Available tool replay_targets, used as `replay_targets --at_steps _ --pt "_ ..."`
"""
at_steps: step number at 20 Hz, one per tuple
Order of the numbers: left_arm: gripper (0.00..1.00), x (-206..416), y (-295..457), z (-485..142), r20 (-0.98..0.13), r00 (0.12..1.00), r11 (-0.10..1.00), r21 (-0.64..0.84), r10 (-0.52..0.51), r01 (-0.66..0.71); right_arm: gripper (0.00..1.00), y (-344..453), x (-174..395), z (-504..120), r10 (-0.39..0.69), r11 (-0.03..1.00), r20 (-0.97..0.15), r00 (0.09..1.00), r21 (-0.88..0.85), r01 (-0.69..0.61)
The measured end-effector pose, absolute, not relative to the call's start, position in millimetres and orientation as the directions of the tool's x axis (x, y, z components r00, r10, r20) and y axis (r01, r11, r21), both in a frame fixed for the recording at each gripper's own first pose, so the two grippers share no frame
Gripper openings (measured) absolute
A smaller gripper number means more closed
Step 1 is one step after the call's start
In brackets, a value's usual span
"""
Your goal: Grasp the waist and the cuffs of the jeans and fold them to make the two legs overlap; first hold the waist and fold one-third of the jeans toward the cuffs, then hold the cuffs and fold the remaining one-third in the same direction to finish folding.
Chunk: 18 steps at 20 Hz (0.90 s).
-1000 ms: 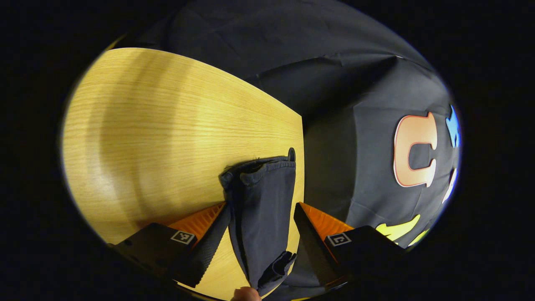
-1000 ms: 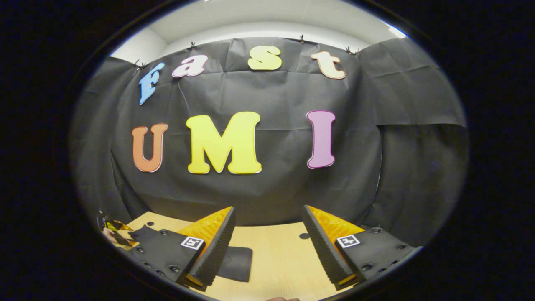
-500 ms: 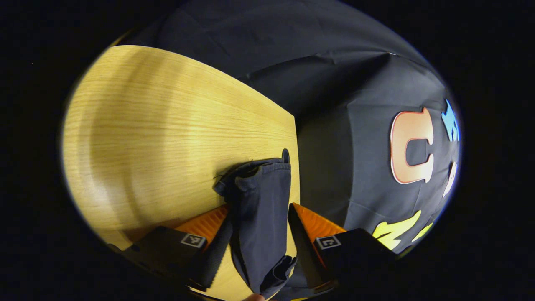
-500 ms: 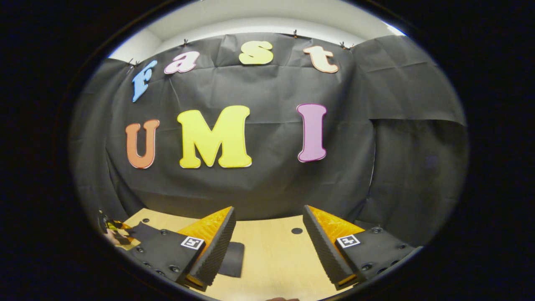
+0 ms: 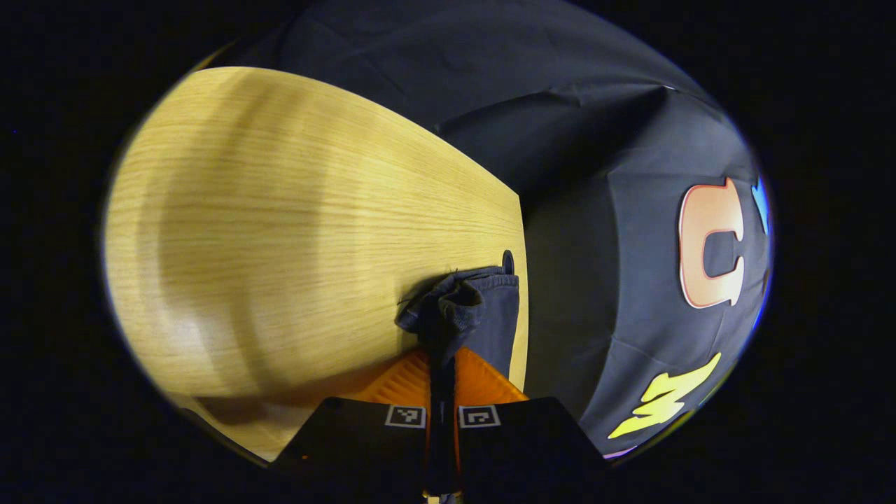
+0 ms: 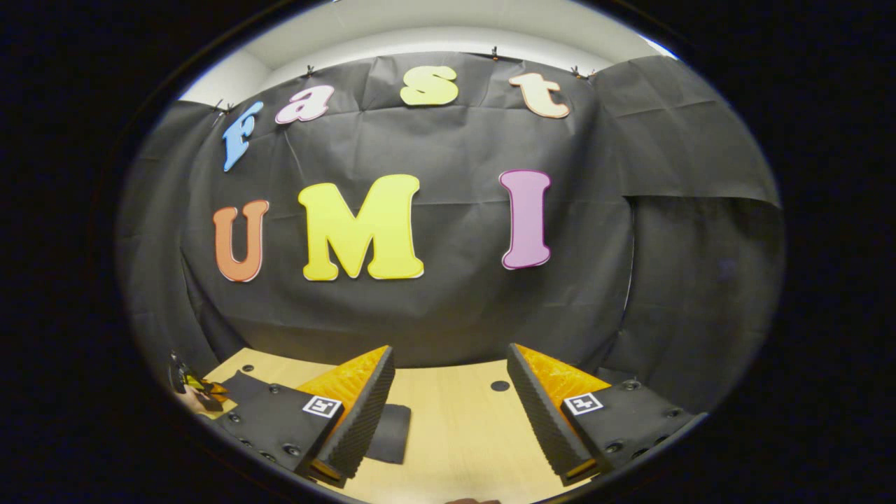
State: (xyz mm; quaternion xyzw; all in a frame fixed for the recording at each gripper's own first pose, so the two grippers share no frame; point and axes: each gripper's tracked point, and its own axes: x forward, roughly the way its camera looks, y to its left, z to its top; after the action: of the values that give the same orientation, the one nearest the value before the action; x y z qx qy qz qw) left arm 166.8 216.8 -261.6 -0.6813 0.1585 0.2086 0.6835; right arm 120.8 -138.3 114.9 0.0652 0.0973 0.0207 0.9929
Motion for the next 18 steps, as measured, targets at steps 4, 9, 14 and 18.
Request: replay_targets --at_steps 4,9,14,18 --pt "0.03 168 216 -240 -0.491 0.867 0.107 -0.860 0.087 -0.498 0.94 -143 121 120 0.056 0.989 -0.182 0.982 0.144 -0.030" --pt "0.03 179 206 -179 -0.421 0.899 0.352 -0.829 0.119 -0.435 0.94 -145 119 120 0.072 0.986 -0.180 0.981 0.159 -0.043" --pt "0.03 197 171 -103 -0.317 0.942 0.599 -0.735 0.111 -0.318 0.94 -152 114 117 0.071 0.987 -0.187 0.980 0.155 -0.042" --pt "0.03 210 133 -51 -0.237 0.969 0.731 -0.649 0.072 -0.213 0.94 -163 111 117 0.055 0.985 -0.188 0.981 0.170 -0.023"
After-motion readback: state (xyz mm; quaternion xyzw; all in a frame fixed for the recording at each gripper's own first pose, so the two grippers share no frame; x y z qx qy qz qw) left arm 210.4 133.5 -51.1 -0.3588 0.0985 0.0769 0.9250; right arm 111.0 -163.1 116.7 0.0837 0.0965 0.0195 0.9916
